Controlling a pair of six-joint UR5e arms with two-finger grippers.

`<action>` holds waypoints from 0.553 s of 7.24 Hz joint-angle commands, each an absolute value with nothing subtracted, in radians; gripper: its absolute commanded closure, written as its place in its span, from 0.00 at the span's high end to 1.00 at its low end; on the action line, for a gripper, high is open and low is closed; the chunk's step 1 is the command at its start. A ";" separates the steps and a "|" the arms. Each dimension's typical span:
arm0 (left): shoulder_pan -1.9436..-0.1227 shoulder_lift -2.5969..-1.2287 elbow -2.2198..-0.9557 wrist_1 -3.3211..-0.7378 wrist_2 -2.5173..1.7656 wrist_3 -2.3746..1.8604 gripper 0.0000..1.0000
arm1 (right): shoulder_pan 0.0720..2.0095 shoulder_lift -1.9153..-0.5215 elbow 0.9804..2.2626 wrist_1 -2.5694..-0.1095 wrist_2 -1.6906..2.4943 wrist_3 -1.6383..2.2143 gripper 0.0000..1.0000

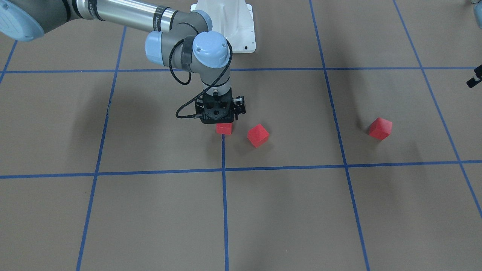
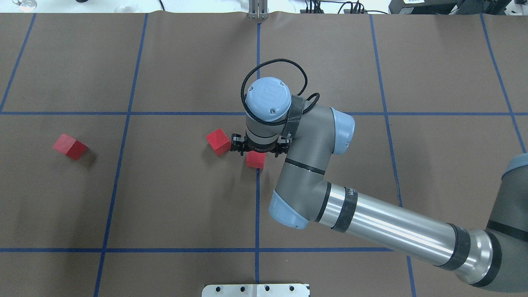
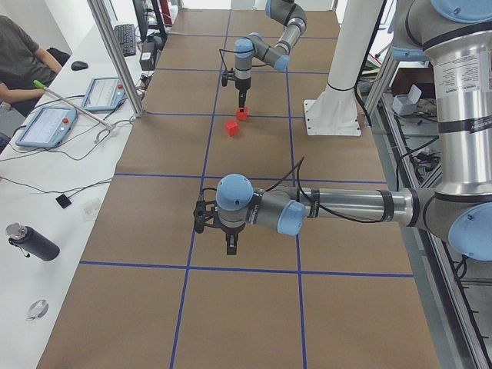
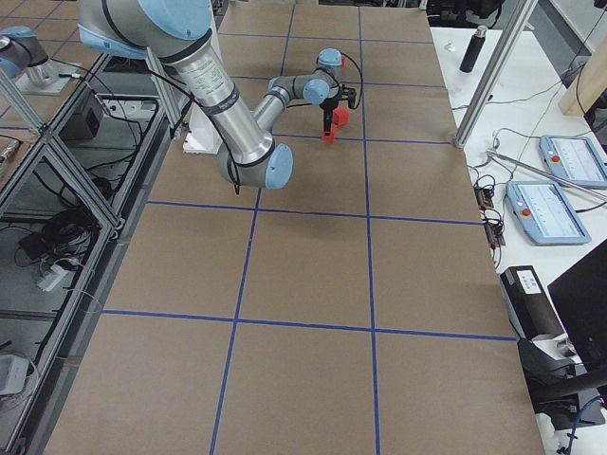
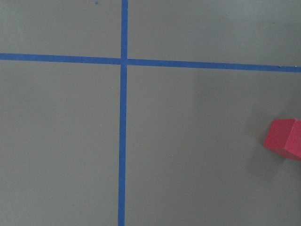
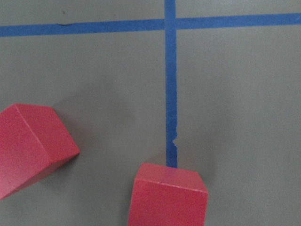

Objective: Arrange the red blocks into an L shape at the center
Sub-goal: 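Raise the right gripper away while the left gripper reaches toward the middle cube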

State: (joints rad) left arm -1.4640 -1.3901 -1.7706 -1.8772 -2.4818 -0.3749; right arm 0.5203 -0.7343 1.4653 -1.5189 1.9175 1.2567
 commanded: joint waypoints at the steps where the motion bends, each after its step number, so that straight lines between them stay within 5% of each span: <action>1: -1.332 -1.414 -1.846 -2.001 -2.473 -0.762 1.00 | 0.624 -0.884 1.648 -1.572 2.044 1.255 1.00; 4: -1.022 -1.581 -1.943 -1.993 -2.253 -1.270 1.00 | 0.866 -1.171 1.807 -1.557 2.231 1.062 1.00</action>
